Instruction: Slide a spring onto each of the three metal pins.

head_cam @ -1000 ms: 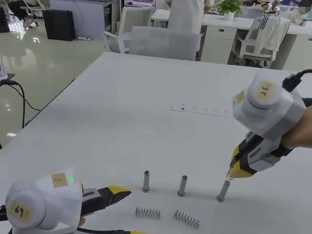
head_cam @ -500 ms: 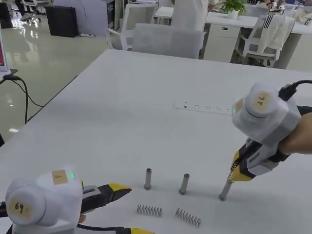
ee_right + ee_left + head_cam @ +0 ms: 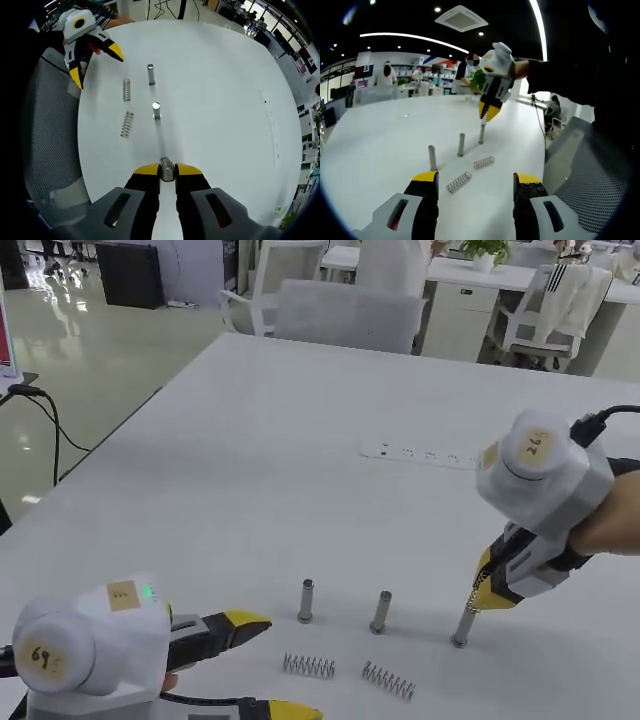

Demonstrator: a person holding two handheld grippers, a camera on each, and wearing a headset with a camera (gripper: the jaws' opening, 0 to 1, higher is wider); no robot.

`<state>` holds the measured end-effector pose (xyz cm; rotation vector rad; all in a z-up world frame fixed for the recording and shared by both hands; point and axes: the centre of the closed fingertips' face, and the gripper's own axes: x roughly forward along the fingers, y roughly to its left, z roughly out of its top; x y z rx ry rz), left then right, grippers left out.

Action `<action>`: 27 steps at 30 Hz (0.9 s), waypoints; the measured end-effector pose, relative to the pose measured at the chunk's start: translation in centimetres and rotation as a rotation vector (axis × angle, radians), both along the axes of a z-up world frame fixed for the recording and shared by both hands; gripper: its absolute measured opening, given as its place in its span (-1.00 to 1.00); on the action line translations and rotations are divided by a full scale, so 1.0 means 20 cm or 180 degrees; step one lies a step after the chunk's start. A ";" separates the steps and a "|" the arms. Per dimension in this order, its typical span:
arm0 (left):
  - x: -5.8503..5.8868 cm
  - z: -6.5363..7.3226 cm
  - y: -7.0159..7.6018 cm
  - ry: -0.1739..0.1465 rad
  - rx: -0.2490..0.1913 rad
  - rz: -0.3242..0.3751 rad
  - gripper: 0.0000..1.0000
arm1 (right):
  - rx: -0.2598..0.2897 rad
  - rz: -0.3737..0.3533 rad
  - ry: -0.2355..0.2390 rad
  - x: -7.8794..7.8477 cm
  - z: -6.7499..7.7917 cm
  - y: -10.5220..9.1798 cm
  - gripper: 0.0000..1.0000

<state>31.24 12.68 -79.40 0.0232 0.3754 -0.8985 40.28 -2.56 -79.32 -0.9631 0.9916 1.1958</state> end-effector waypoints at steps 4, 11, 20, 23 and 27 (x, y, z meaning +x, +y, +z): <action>0.00 0.00 0.00 -0.0002 0.0001 -0.0002 0.09 | 0.0020 0.0006 0.0027 0.00 0.00 0.01 -0.83; 0.00 0.00 0.00 -0.0001 0.0005 -0.0005 0.09 | -0.0031 0.0018 0.0035 0.00 -0.02 -0.01 -0.83; 0.01 0.00 0.00 -0.0006 0.0009 -0.0004 0.08 | -0.0051 0.0004 0.0052 0.01 -0.06 -0.01 -0.83; 0.01 0.00 0.00 -0.0004 0.0012 -0.0007 0.08 | -0.0069 0.0007 0.0050 0.01 -0.08 -0.01 -0.83; 0.01 0.00 -0.01 -0.0006 0.0011 -0.0014 0.07 | -0.0094 0.0003 0.0057 0.01 -0.12 0.00 -0.83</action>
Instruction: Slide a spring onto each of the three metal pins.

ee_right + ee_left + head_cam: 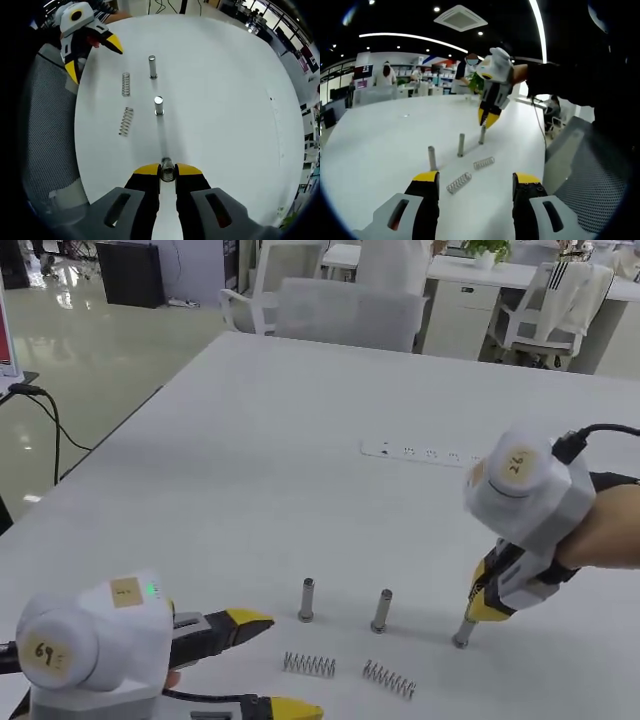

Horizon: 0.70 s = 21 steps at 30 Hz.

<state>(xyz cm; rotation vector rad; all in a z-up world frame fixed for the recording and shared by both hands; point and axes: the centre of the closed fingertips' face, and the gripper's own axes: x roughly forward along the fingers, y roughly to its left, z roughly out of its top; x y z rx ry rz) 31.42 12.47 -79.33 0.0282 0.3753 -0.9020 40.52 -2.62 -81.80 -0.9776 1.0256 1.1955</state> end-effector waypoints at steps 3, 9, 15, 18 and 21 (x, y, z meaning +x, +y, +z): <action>0.00 0.00 0.00 -0.0002 0.0002 0.0002 0.07 | 0.0012 -0.0015 0.0009 0.01 -0.02 0.00 -0.83; 0.01 0.00 0.00 -0.0003 0.0009 0.0010 0.07 | 0.0059 -0.0114 -0.0019 0.04 -0.08 0.01 -0.83; 0.00 0.00 0.00 0.0003 0.0021 -0.0004 0.07 | 0.0046 -0.0139 -0.0005 0.05 -0.12 0.01 -0.83; 0.01 0.01 0.00 0.0000 0.0023 -0.0001 0.07 | 0.0033 -0.0152 0.0000 0.05 -0.14 0.01 -0.83; 0.01 0.01 0.00 -0.0001 0.0029 -0.0001 0.07 | 0.0035 -0.0161 0.0004 0.05 -0.16 0.01 -0.83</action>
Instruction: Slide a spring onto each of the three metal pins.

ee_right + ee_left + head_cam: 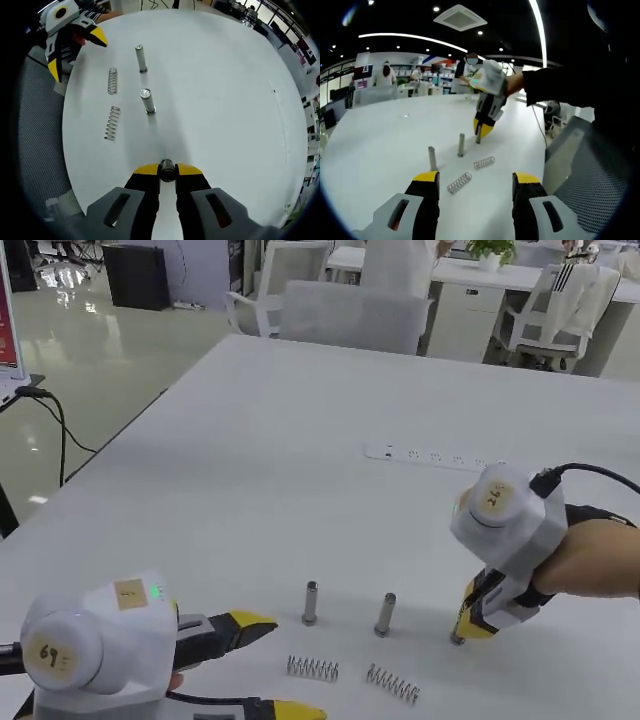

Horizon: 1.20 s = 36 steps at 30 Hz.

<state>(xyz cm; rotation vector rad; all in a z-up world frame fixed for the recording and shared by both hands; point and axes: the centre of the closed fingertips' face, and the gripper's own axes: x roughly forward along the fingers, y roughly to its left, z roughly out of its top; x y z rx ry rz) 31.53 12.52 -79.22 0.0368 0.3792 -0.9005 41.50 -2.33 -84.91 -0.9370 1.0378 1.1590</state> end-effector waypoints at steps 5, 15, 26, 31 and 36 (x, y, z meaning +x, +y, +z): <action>0.00 0.00 0.00 0.0003 0.0004 -0.0005 0.07 | -0.0016 -0.0006 0.0004 0.00 -0.01 -0.01 -0.82; -0.01 0.00 0.00 -0.0010 0.0004 -0.0001 0.07 | -0.0009 -0.0062 0.0000 -0.01 -0.04 -0.03 -0.70; -0.01 0.01 -0.01 -0.0020 -0.0003 -0.0019 0.07 | 0.0103 -0.0270 0.0059 -0.07 -0.01 -0.09 -0.62; -0.01 0.01 -0.01 -0.0026 -0.0006 -0.0031 0.07 | 0.0105 -0.0269 0.0066 -0.13 0.00 -0.10 -0.62; -0.01 0.01 -0.01 -0.0041 -0.0014 -0.0030 0.07 | 0.0222 -0.0324 0.0097 -0.20 0.03 -0.08 -0.62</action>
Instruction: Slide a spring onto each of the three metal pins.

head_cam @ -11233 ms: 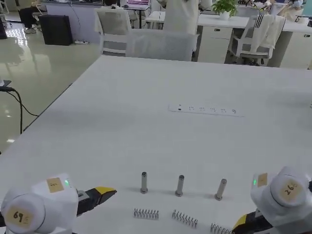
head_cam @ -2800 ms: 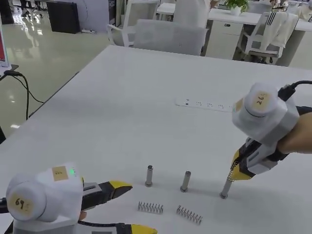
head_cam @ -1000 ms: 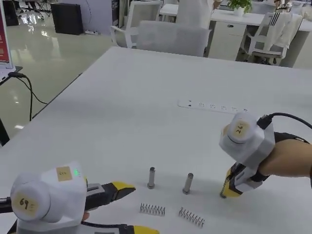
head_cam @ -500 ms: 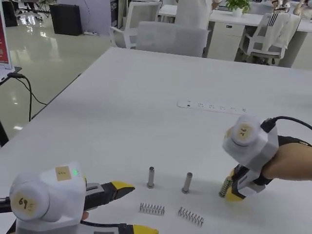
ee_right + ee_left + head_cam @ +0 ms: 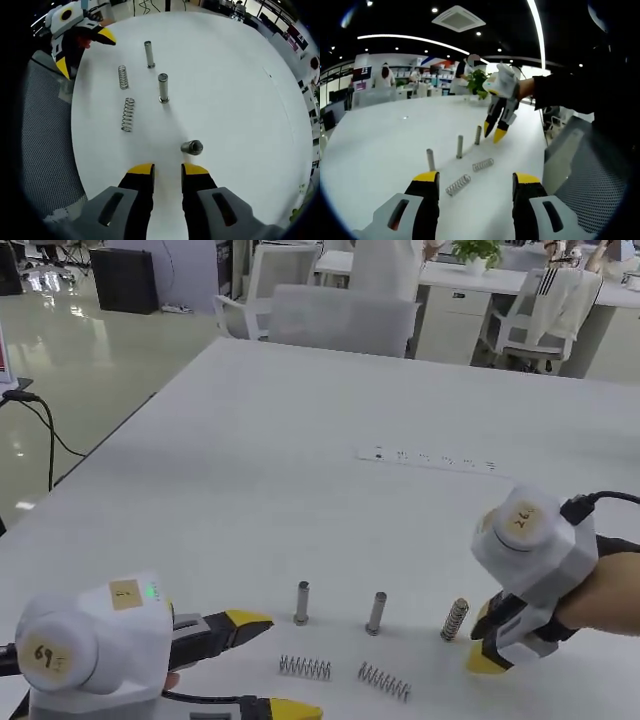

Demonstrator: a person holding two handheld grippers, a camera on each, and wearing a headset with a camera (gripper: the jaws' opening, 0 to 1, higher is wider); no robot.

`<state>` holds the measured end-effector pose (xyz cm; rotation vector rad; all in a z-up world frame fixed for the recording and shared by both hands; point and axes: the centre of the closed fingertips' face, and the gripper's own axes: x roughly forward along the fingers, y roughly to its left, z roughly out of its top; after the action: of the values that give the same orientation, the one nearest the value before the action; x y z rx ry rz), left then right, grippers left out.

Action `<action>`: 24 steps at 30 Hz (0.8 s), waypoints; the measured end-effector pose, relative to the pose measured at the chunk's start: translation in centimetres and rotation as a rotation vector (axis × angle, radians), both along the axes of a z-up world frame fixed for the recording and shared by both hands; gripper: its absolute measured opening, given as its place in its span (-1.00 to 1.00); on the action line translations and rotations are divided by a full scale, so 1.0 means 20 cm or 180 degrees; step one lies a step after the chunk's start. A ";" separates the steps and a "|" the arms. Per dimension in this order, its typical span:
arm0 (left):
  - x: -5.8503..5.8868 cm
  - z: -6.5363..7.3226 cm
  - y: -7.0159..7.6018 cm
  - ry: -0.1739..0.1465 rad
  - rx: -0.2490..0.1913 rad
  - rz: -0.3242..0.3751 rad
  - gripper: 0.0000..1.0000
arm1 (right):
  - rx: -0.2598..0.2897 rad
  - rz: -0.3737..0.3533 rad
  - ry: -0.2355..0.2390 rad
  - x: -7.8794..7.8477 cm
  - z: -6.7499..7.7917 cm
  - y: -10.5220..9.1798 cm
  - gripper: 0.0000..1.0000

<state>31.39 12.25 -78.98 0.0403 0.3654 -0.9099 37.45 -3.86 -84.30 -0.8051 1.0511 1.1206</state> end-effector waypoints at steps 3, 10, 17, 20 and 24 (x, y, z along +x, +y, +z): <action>0.00 0.00 0.00 -0.0008 -0.0006 0.0003 0.07 | 0.0052 0.0007 0.0017 -0.04 0.01 0.03 -0.62; 0.00 0.01 0.00 -0.0026 -0.0008 -0.0014 0.07 | 0.0121 0.0138 0.0070 -0.15 0.00 0.13 -0.62; 0.00 0.01 0.00 -0.0043 -0.0009 -0.0012 0.07 | 0.0164 0.0322 0.0084 -0.21 -0.01 0.26 -0.63; -0.01 0.01 0.00 -0.0045 -0.0007 -0.0008 0.07 | 0.0184 0.0356 0.0083 -0.22 -0.03 0.31 -0.64; -0.01 0.01 0.01 -0.0043 -0.0005 0.0006 0.06 | 0.0192 0.0365 0.0065 -0.21 -0.05 0.34 -0.68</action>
<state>31.22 12.51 -78.68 0.0445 0.3523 -0.9076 33.28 2.91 -85.34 -0.8157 0.9933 1.2542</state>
